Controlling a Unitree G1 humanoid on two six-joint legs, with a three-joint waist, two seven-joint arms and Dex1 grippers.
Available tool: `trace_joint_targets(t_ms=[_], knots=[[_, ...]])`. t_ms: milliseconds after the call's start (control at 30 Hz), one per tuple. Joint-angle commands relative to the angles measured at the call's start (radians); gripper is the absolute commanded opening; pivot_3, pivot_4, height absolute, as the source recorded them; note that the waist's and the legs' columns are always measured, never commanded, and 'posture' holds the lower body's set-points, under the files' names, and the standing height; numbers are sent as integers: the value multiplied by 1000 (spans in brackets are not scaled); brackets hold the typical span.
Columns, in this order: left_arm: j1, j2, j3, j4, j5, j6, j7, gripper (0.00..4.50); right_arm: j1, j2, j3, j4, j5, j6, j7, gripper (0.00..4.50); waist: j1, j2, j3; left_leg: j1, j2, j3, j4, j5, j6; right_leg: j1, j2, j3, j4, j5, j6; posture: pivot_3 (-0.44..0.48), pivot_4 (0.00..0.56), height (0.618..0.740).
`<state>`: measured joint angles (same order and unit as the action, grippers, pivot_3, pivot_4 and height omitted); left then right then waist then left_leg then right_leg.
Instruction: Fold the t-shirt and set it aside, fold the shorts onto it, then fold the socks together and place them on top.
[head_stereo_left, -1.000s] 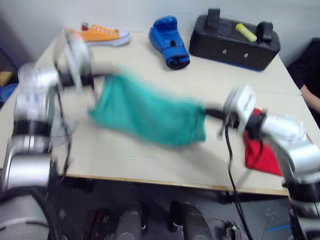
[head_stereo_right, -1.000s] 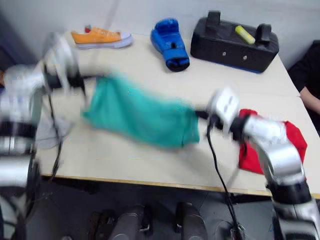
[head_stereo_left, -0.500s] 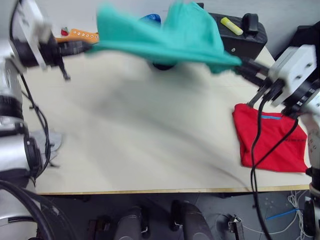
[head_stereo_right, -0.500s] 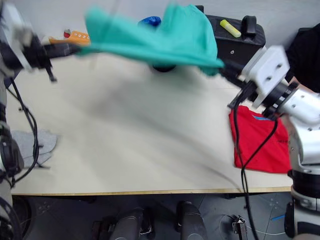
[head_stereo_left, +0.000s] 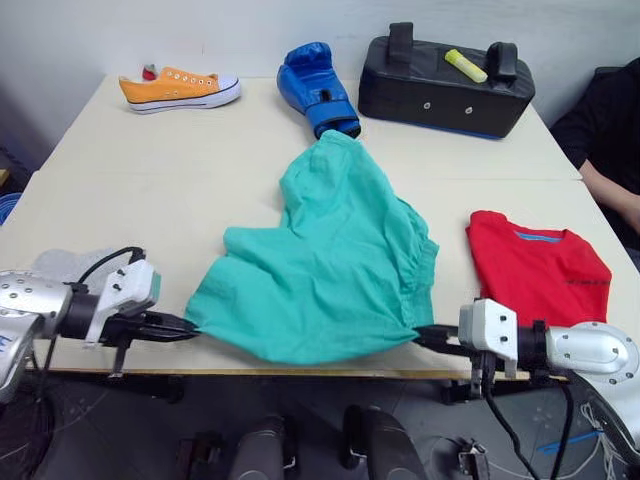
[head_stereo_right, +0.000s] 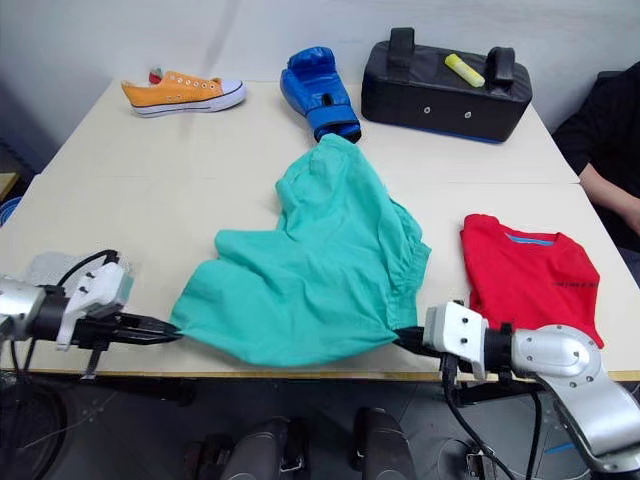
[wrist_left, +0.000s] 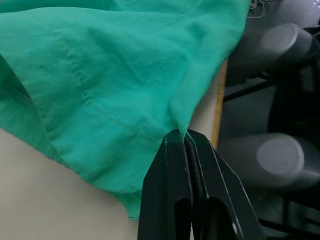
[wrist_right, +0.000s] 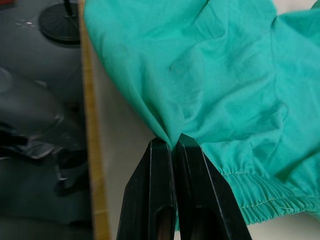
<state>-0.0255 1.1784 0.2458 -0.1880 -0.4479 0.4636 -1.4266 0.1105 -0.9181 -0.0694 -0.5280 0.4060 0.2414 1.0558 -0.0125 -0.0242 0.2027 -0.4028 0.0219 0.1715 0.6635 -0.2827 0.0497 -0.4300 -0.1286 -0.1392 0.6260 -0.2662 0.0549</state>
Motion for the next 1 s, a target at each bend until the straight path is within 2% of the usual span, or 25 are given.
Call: trace_joint_targets(t_ms=[33,167,233,300,333,400,500,567,633,733,833,933,1000], knots=[[91,89,86,-48,-45,42,-131,0,37,-36,-48,-56,66,27,54,44,3,2,-1,0,0,0,-1,-1,-1,0,0,0,0,0,0,0,150,740],[228,221,126,-59,-143,50,-188,0,88,-63,-82,-93,157,100,101,44,8,3,-1,0,3,0,-1,-4,-4,-1,1,-4,0,-3,-5,0,150,740],[234,274,132,-31,-201,29,-188,0,114,-71,-110,-114,228,154,112,44,10,3,-1,-1,4,0,-1,-5,-5,-1,2,-5,0,-4,-6,0,150,740],[102,275,80,24,-242,40,-187,0,117,-64,-138,-119,301,205,103,44,15,3,-1,-1,5,-1,0,-4,-5,0,3,-6,0,-5,-7,0,150,740],[-30,249,21,64,-251,54,-169,0,104,-54,-154,-113,347,238,86,44,19,3,0,-1,5,-2,0,-4,-5,0,3,-7,0,-5,-7,0,150,740],[-374,137,-124,183,-220,99,-133,0,51,-28,-184,-79,456,318,31,44,32,4,0,0,5,-3,1,-5,-1,3,4,-8,-2,-5,-9,0,150,740],[-901,-128,-287,504,-74,96,-45,0,-43,-2,-234,6,626,447,-59,44,62,5,-3,-1,7,-3,3,0,2,5,8,-8,-4,1,-7,0,150,740],[-1154,-294,-333,771,40,-17,31,0,-108,13,-250,79,693,525,-134,44,66,0,-6,-5,7,-3,5,6,0,4,13,-8,-5,11,-6,0,150,740],[-1326,-433,-346,1021,131,-170,143,0,-166,37,-256,146,728,575,-210,44,66,-5,-7,-5,7,0,6,8,6,4,14,-7,-5,11,-5,0,150,740],[-1463,-584,-369,1284,258,-387,312,0,-232,79,-245,214,714,625,-325,44,53,-5,-7,-8,7,2,7,6,10,2,11,-7,-6,12,-3,0,150,740],[-1508,-695,-400,1430,375,-538,496,0,-272,126,-224,240,666,645,-430,44,30,-5,-7,-9,7,4,6,2,11,1,11,-6,-8,10,1,0,150,740],[-1511,-785,-415,1508,467,-586,676,0,-300,174,-196,243,591,635,-529,44,20,-5,-7,-12,7,5,6,2,11,-4,12,-5,-8,9,2,0,150,740],[-1505,-818,-416,1533,506,-576,737,0,-309,200,-181,233,534,621,-575,44,15,-5,-7,-22,7,5,12,2,11,-13,13,-4,-3,9,1,0,150,740]])
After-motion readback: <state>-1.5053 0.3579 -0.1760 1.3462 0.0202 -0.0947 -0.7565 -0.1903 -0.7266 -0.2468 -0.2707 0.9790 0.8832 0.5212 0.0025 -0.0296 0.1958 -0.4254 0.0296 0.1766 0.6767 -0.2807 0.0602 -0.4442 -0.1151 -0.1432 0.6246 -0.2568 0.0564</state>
